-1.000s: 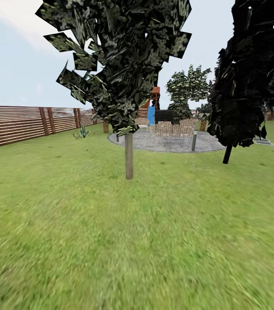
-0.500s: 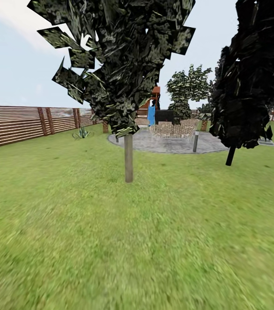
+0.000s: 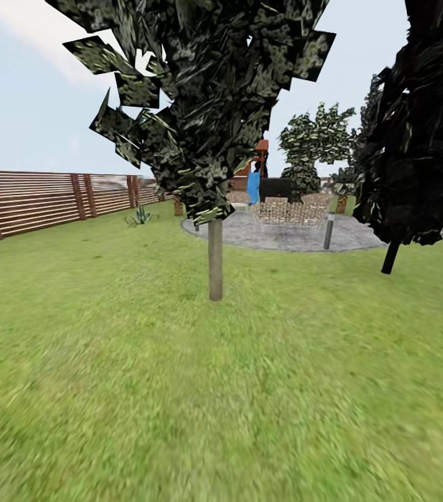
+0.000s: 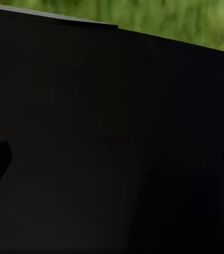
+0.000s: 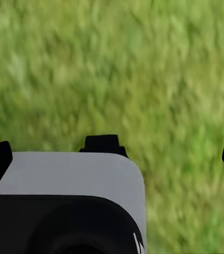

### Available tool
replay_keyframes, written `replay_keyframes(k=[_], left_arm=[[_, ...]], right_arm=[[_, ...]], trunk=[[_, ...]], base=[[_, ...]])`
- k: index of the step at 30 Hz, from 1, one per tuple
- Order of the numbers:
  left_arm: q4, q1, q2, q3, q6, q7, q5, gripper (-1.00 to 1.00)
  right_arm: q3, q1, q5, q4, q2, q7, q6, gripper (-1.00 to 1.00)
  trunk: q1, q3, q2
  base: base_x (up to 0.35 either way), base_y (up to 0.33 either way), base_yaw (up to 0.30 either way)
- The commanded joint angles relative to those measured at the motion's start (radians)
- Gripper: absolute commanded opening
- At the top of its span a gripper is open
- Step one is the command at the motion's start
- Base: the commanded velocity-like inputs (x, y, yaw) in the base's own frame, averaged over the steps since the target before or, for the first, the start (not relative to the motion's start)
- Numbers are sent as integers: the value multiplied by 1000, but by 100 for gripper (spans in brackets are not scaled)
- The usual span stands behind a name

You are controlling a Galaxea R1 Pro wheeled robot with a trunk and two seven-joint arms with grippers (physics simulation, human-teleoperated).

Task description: Take the three Easter eggs out of the wicker basket on the lawn in the garden, then place them on the lawn next to a single tree (choose any tree) so that all three eggs are next to the same tree and none are left in the basket.

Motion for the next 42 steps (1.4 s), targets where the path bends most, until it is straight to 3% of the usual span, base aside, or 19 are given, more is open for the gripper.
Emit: replay_keyframes(k=[1, 35, 42], left_arm=[[-1, 0, 0, 5, -1, -3, 8, 100], [-1, 0, 1, 5, -1, -3, 8, 100], [-1, 0, 28, 6, -1, 0, 9, 100]], right_arm=[[-5, -1, 1, 1, 0, 1, -4, 100], [-5, -1, 1, 1, 0, 1, -3, 100], [-5, 0, 1, 1, 0, 0, -3, 100]], trunk=[[1, -1, 0], [1, -1, 0], [1, -1, 0]], base=[[328, 0, 247], [329, 0, 239], [331, 0, 35]])
